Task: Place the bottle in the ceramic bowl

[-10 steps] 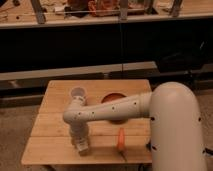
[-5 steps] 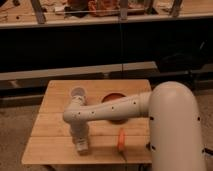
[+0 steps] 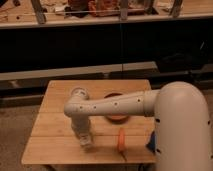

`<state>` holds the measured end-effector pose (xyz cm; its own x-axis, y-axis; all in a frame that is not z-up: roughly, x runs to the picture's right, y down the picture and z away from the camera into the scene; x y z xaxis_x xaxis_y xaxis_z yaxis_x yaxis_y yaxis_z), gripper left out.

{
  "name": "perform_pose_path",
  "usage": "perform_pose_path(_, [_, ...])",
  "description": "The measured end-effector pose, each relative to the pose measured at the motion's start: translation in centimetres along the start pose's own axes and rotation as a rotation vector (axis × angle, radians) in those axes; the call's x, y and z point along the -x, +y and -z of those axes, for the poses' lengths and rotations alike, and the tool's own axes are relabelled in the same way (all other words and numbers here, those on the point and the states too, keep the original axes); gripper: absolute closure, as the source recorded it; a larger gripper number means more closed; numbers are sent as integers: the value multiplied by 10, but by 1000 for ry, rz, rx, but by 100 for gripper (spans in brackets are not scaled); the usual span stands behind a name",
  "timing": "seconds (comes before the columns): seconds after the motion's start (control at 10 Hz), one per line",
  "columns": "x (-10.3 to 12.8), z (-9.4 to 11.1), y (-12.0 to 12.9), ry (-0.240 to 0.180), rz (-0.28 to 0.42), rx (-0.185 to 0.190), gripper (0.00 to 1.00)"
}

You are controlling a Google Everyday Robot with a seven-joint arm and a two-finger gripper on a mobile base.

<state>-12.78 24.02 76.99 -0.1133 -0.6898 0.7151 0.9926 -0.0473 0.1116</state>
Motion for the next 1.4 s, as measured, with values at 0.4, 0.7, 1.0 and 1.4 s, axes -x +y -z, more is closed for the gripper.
perform_pose_path(0.4, [-22, 29, 12, 8, -26, 0, 100])
perform_pose_path(0.7, [-35, 42, 17, 18, -46, -1, 100])
perform_pose_path(1.0, [-64, 65, 31, 34, -87, -13, 100])
perform_pose_path(1.4, [-86, 76, 52, 53, -129, -40, 100])
